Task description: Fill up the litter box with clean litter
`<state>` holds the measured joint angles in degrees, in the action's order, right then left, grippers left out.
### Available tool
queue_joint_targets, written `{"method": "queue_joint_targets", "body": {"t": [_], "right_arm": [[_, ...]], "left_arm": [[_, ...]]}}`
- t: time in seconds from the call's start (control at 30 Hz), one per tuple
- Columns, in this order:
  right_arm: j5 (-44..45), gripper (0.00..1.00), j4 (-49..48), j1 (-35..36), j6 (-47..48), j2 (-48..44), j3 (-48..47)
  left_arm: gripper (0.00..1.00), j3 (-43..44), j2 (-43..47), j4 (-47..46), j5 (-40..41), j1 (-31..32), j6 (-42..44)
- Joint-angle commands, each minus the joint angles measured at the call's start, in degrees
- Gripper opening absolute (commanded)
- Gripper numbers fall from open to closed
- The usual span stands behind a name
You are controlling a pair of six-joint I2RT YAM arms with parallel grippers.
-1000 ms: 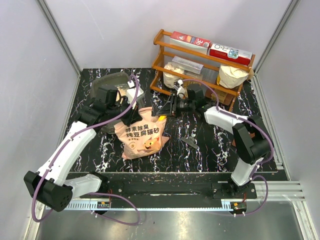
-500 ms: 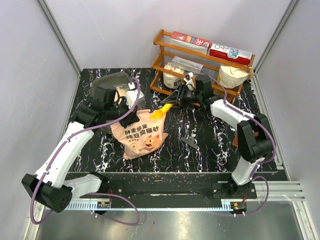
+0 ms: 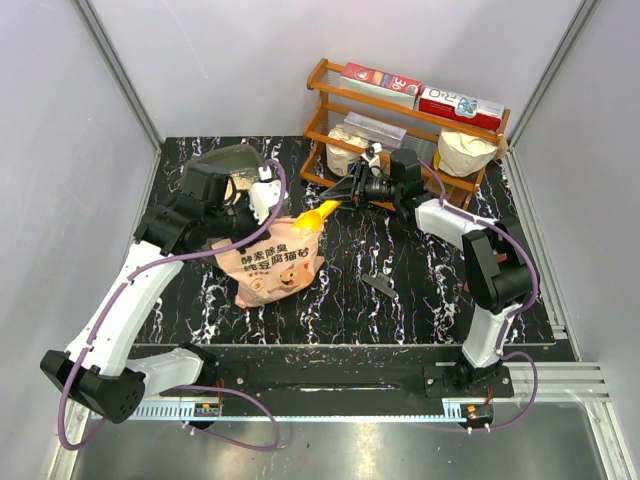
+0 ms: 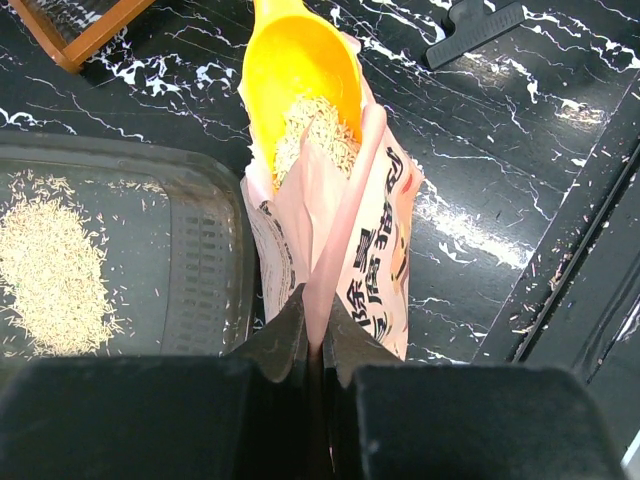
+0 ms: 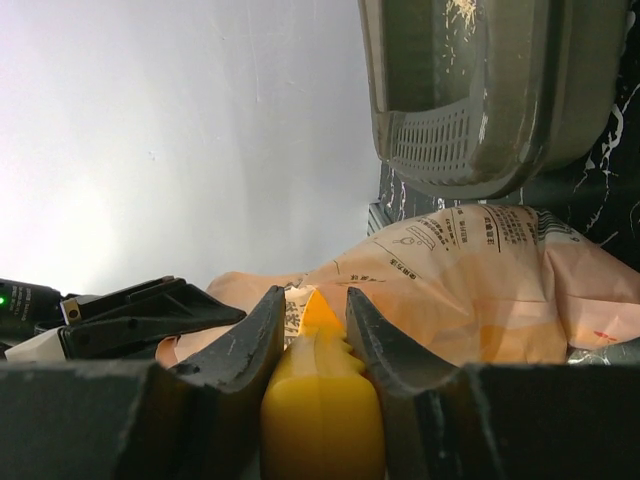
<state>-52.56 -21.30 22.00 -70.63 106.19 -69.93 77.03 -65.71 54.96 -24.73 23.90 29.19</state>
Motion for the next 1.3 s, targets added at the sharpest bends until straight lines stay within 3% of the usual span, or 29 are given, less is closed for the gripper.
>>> {"method": "queue_joint_targets", "body": {"t": [0.0, 0.23, 0.37, 0.83, 1.27], "right_arm": [[4.4, 0.00, -0.4, -3.3, 2.9, -2.4, -2.0], [9.6, 0.00, 4.8, -2.8, 3.5, -5.5, -3.2], [15.5, 0.00, 16.5, -0.2, 14.0, -6.9, -7.5], [20.7, 0.00, 24.2, 1.3, 23.3, -11.4, -11.9], [1.3, 0.00, -2.6, -4.5, 2.8, 0.5, -3.1]], "left_arm": [[0.00, 6.1, 3.7, -5.5, -1.7, -0.5, 1.2], [0.00, 4.1, 3.0, -6.4, -3.6, -0.4, 0.2], [0.02, 2.4, 2.7, -7.6, -3.8, -0.4, -0.4], [0.03, 0.3, -0.3, -11.9, -5.6, 0.8, -3.4], [0.03, -0.3, 0.8, -11.4, -4.6, 0.8, -3.9]]}}
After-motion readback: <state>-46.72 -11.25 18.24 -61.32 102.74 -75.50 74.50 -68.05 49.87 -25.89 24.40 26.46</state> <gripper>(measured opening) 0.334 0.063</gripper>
